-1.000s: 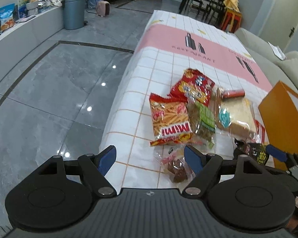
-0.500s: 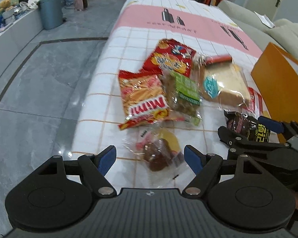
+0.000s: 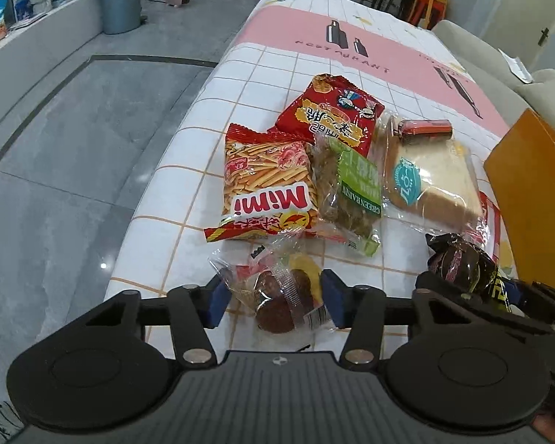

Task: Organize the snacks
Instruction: 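Lift both candies and carry them over the orange box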

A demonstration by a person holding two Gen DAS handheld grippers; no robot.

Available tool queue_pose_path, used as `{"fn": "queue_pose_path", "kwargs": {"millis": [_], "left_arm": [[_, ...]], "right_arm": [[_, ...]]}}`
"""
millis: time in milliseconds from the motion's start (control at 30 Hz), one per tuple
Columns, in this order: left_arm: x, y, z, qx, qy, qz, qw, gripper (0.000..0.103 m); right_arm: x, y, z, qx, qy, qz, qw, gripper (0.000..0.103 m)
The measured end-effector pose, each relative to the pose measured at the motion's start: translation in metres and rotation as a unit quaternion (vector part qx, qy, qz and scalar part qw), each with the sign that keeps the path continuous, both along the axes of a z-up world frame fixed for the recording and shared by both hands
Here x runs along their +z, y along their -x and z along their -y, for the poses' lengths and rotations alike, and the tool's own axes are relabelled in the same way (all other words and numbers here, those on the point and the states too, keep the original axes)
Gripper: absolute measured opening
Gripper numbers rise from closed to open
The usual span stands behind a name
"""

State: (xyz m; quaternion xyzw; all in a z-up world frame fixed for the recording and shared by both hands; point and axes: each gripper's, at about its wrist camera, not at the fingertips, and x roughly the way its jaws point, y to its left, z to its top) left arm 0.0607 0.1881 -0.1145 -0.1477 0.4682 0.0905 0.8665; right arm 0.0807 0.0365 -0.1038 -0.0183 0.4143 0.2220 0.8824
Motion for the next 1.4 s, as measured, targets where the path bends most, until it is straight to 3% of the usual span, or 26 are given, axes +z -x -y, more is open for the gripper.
{"fn": "queue_pose_path", "kwargs": {"millis": [367,733,967,1067,1200,1400], "left_arm": [[0.023,0.014,-0.004,0.001,0.000,0.026,0.9997,0.050],[0.068,0.039,0.019,-0.029,-0.009,0.135,0.9903,0.050],[0.099,0.043,0.039,-0.040,0.014,0.182,0.9823,0.050],[0.111,0.037,0.058,-0.051,0.024,0.201,0.9780,0.050],[0.119,0.023,0.084,-0.080,0.067,0.216,0.9707,0.050],[0.114,0.001,0.128,-0.131,0.082,0.210,0.9654,0.050]], "right_arm": [[0.026,0.006,0.008,-0.001,-0.032,0.020,0.999,0.056],[0.068,0.025,0.025,0.003,-0.083,0.074,0.994,0.056],[0.105,0.040,0.056,-0.008,-0.124,0.124,0.984,0.056],[0.119,0.046,0.083,-0.038,-0.149,0.140,0.978,0.056],[0.128,0.045,0.132,-0.110,-0.192,0.124,0.967,0.056],[0.127,0.037,0.200,-0.208,-0.176,0.096,0.957,0.056]]}}
